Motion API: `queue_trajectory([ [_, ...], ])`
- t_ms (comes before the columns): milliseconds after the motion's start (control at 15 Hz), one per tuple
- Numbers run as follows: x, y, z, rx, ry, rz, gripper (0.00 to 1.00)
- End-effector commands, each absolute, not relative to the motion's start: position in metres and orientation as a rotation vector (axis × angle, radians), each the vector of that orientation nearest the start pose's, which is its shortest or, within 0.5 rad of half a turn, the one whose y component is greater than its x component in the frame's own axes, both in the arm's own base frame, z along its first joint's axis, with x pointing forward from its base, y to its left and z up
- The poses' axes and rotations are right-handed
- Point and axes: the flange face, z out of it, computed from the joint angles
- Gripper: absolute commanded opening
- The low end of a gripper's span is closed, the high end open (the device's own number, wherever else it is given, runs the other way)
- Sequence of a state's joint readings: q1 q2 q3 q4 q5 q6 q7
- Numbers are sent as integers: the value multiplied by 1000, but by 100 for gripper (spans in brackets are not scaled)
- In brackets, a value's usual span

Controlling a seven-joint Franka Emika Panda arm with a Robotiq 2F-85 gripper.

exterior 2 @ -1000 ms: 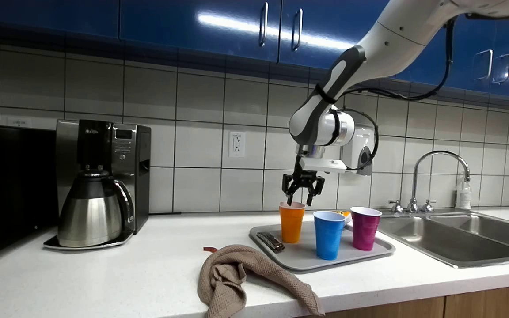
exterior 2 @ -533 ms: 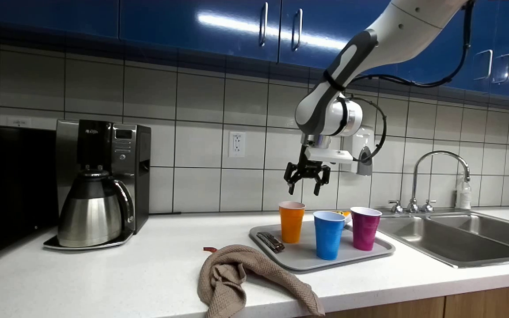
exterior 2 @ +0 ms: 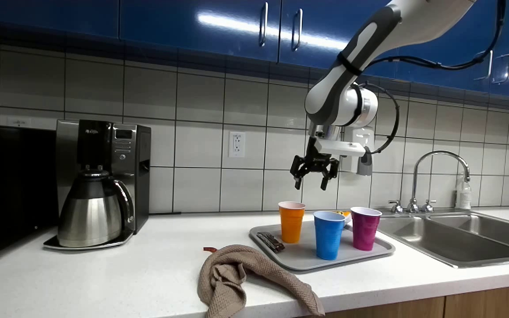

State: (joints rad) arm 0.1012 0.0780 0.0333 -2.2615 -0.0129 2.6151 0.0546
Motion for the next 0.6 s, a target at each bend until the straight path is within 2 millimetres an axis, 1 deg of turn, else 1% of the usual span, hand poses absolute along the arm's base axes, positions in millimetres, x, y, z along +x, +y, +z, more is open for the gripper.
queue_trajectory([
  [0,519,68,373,-3094,-204,-473,100],
  [267,501,61,382,-3088,-215,-481,100],
  [533,480,54,387,-3072,-249,-469,100],
])
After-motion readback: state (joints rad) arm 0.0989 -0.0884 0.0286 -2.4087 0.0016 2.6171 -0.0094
